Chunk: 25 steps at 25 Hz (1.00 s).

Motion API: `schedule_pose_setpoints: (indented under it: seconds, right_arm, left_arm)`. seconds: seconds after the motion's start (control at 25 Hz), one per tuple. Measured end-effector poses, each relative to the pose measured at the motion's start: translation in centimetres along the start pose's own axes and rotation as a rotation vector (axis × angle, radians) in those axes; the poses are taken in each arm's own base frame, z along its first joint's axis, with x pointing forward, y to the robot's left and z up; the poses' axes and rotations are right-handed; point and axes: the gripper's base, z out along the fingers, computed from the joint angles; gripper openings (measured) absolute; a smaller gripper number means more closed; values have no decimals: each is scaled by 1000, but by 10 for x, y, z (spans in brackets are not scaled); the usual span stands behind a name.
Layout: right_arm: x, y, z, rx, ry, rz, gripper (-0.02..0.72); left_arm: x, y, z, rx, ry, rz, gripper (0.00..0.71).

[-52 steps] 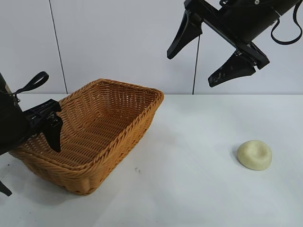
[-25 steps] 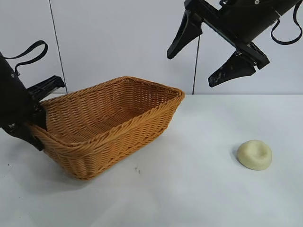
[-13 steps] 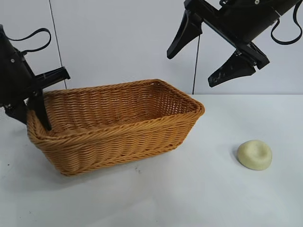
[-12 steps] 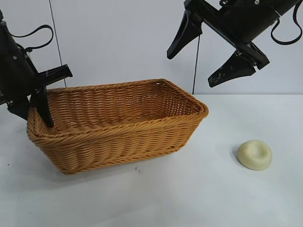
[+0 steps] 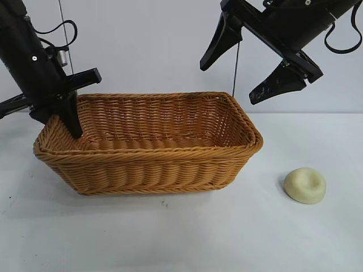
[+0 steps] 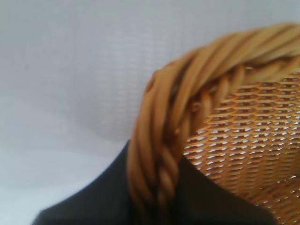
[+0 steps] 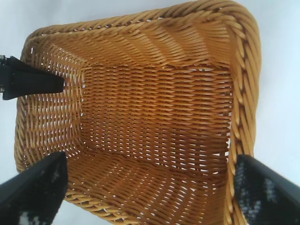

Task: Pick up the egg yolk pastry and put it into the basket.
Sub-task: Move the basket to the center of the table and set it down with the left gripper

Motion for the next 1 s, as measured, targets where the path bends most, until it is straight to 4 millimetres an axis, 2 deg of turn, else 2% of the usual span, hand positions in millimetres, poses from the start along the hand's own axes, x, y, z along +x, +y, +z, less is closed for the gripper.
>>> schedule_pose_setpoints:
  seconds: [0.4,0.76,0.8,0.84,1.0]
  right_arm:
    - [0,0,0,1,0,-1,687]
    - [0,0,0,1,1,2,687]
    - [0,0,0,1,1,2,687]
    - [0,0,0,1,1,2,687]
    - [0,0,0,1,1,2,687]
  left_arm:
    - [-2,14,32,-29,77,42,99]
    - [-2,16,36,-37,84,45,113]
    - [-2,16,36,-35,84,44,149]
    - [-2,16,36,-33,85,42,213]
    - [-2,15,36,-29,85,38,573]
